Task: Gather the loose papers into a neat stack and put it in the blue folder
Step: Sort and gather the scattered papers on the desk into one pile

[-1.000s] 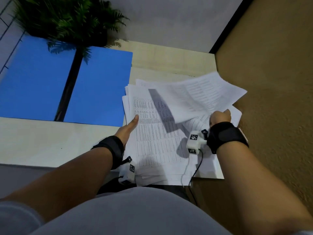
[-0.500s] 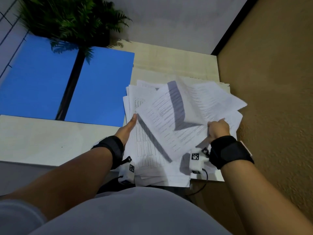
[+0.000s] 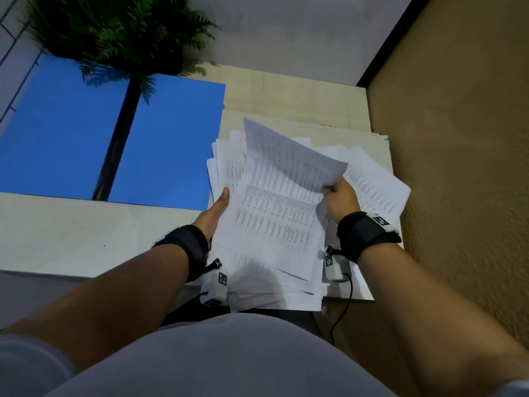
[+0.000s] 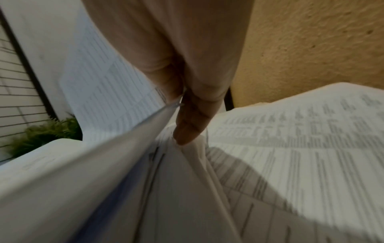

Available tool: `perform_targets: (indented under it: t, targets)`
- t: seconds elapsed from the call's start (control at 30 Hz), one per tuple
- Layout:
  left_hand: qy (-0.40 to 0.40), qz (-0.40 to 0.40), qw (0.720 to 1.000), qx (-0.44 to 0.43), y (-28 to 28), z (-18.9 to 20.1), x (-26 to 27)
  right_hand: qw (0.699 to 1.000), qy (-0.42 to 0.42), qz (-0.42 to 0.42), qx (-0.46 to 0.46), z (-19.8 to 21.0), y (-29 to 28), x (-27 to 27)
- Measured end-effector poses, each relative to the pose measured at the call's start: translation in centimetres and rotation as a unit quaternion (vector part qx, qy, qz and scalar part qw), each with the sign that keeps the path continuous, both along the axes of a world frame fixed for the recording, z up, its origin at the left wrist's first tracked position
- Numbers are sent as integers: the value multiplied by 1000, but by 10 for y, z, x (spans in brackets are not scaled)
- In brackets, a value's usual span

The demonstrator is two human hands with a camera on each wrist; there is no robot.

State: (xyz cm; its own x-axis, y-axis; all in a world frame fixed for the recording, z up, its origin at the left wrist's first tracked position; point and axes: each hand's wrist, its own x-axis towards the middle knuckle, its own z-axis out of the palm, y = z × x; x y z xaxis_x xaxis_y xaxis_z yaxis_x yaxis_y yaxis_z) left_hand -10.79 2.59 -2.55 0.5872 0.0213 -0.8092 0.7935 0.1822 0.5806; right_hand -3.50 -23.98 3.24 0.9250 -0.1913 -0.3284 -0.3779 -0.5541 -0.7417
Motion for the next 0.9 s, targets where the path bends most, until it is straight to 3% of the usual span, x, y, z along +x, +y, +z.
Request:
perform_targets:
  t: [0.2, 0.4, 0.47, 0.53, 0.63, 0.67, 0.73, 0.83, 0.9]
  targets:
    - [-43, -1, 999, 2, -2, 3, 2, 992, 30, 72, -98, 0, 1, -10]
    - [-70, -47, 995, 55, -6, -5, -1, 991, 13, 110, -71, -10, 25, -11]
    - [-67, -49, 993, 79, 0, -11, -3, 1000, -9, 26, -10, -13, 28, -10]
    - [-62, -56, 993, 78, 2, -17, -3, 986, -10, -152, -66, -13, 9, -15]
    - [-62, -60, 993, 78, 1, -20, 0, 903, 100, -405, -98, -47, -57, -35]
    - [-65, -60, 993, 80, 0, -21, 1, 895, 132, -421, -67, -61, -72, -44]
    - [-67, -61, 992, 87, -1, -21, 3, 907, 126, -401, -9, -70, -82, -54]
    - [-66, -48, 993, 82, -1, -25, 2, 917, 92, -379, 81, -53, -70, -48]
    - [-67, -44, 993, 83, -1, -25, 2, 930, 114, -325, 125, -48, -65, -44]
